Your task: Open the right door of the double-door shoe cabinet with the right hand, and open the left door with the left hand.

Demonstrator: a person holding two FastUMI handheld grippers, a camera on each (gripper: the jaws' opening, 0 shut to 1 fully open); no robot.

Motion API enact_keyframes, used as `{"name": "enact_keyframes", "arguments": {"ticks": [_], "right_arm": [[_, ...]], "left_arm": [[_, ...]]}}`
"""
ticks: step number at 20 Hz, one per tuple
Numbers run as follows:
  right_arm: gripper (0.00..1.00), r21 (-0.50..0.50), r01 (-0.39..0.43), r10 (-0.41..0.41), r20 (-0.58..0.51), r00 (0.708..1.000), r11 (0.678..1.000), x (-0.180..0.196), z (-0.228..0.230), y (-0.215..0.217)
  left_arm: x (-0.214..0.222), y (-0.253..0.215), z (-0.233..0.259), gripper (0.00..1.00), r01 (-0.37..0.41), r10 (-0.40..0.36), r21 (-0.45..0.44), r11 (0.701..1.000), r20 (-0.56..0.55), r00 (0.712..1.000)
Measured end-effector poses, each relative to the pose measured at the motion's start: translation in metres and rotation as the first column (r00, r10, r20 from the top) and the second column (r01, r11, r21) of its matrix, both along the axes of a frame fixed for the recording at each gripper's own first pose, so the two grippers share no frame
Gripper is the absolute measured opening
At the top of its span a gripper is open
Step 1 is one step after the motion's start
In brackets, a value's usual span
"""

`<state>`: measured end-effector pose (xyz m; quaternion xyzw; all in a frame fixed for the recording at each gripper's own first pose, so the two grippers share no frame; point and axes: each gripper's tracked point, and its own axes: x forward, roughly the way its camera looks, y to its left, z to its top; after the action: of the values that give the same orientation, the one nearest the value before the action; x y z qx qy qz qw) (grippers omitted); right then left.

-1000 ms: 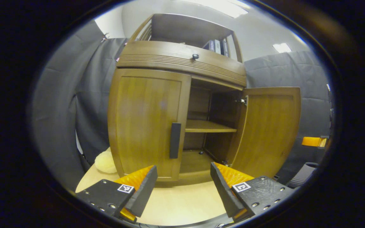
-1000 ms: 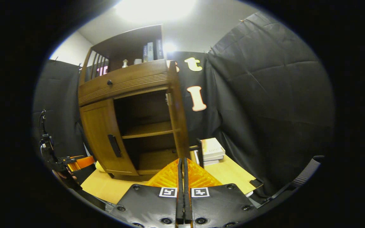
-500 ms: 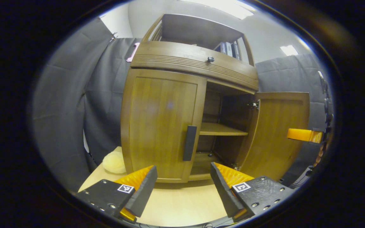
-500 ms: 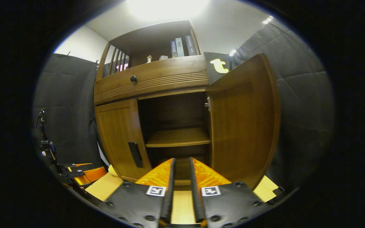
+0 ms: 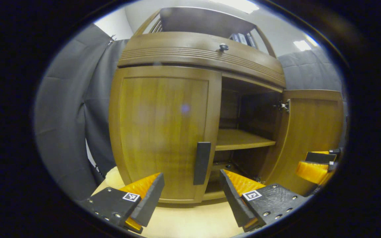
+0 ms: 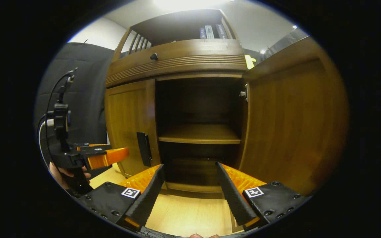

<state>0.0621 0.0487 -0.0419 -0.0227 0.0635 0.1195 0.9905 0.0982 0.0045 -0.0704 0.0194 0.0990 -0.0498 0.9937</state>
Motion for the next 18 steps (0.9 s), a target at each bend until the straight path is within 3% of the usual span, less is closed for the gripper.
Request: {"name": "enact_keyframes", "arguments": {"ticks": [7,9,12,13,15,16,18], "right_arm": [[0.95,0.001,-0.042,0.042,-0.023,0.999,0.999,0.027,-0.01,0.003],[0.99,-0.004,-0.048,0.048,-0.029,0.998,0.999,0.033,-0.015,0.001],[0.95,-0.003,-0.048,0.048,-0.042,0.998,0.999,0.037,-0.019,-0.001],[0.95,-0.005,-0.046,0.046,-0.04,0.998,0.999,0.037,-0.019,-0.002],[0.95,-0.01,-0.04,0.04,-0.037,0.999,0.999,0.038,-0.019,-0.005],[0.95,-0.011,-0.037,0.036,-0.038,0.999,0.999,0.04,-0.018,-0.007],[0.95,-0.007,-0.037,0.037,-0.04,0.999,0.999,0.041,-0.019,-0.007]], "left_arm": [[0.025,-0.004,-0.01,0.98,-0.017,0.017,0.003,1.0,-0.022,1.0],[0.029,-0.004,-0.014,0.98,-0.022,0.022,-0.002,1.0,-0.036,0.999],[0.034,-0.009,-0.016,0.98,-0.02,0.02,-0.01,1.0,-0.034,0.999],[0.039,-0.005,-0.018,0.85,-0.047,0.047,0.001,0.999,-0.032,0.998],[0.045,-0.01,-0.029,0.59,-0.028,0.027,-0.014,1.0,-0.053,0.998],[0.05,-0.014,-0.028,0.72,-0.018,0.017,-0.032,0.999,-0.055,0.998],[0.054,-0.011,-0.026,0.6,-0.04,0.036,-0.069,0.997,-0.06,0.998]]}}
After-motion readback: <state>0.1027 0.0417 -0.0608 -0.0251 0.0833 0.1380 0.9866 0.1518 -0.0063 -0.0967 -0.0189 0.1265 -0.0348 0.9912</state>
